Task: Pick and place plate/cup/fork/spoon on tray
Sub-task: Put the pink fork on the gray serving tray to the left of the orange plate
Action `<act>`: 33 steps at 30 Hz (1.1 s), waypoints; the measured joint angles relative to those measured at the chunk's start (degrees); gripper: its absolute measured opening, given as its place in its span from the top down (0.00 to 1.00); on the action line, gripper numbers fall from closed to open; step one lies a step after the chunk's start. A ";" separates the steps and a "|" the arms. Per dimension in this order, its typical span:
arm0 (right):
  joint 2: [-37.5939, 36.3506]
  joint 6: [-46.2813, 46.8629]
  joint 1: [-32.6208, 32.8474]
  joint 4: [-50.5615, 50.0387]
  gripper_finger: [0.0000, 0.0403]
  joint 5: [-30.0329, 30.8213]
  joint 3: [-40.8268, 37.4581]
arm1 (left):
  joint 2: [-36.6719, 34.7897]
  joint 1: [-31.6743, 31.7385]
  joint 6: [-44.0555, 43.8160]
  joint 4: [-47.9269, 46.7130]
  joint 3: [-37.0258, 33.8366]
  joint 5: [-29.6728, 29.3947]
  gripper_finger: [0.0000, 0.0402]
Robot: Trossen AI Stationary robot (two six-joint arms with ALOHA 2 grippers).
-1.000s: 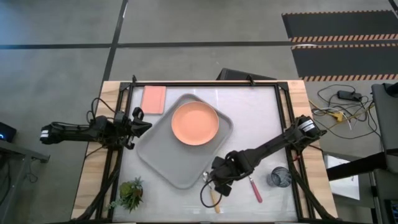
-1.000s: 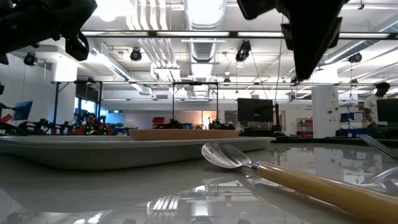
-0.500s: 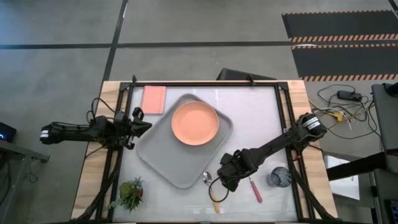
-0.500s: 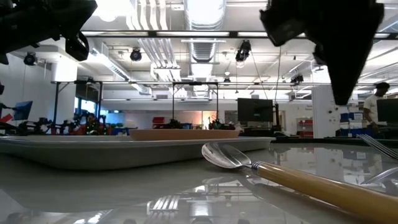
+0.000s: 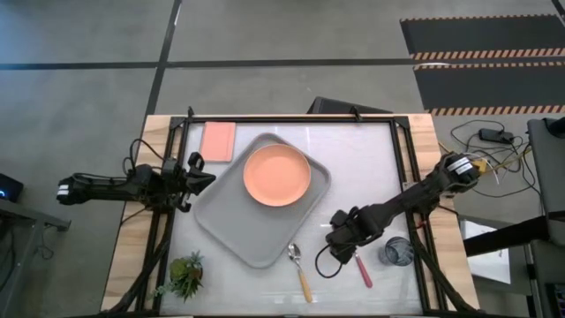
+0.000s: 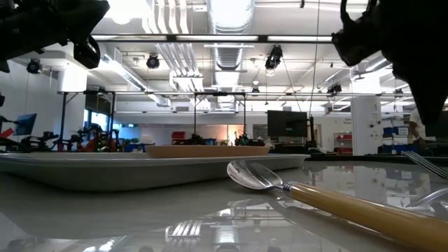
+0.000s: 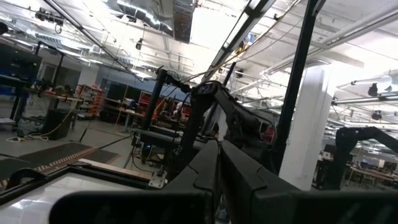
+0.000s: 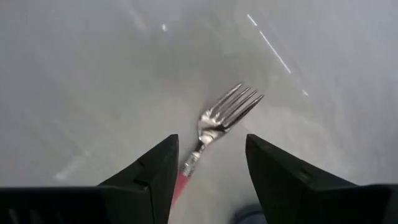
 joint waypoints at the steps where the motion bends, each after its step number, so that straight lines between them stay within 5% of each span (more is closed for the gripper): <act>1: 0.46 -1.87 -0.01 -0.02 0.57 -0.54 -0.04 | 0.00 0.00 0.00 -0.01 0.00 0.00 1.00; 15: 9.44 -9.60 -0.12 -0.15 0.57 -10.04 1.81 | 0.13 -0.01 0.02 0.01 0.00 -0.27 1.00; 33: 14.36 -8.20 -0.14 0.29 0.58 -10.60 1.89 | 0.22 0.00 0.02 -0.02 0.00 -0.26 1.00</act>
